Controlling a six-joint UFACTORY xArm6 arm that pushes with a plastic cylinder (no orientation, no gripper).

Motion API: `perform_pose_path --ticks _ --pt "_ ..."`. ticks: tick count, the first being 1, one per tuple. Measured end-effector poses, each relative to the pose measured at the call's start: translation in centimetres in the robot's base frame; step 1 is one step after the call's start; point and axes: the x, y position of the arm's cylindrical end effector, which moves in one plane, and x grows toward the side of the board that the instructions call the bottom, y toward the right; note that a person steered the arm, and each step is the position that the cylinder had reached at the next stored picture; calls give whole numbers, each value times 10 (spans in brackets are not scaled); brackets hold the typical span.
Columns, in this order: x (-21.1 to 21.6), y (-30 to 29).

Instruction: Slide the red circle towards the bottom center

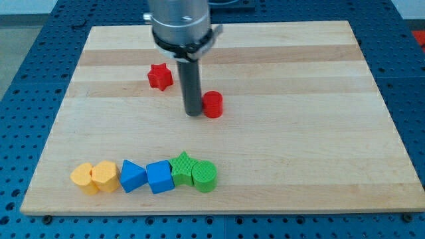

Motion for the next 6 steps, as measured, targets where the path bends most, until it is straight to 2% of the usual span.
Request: perform_pose_path --ticks 1,2,3,4,6 --pt "0 7" --pt "-27 -19" --pt "-51 -13" --pt "-53 15" --pt "-10 60"
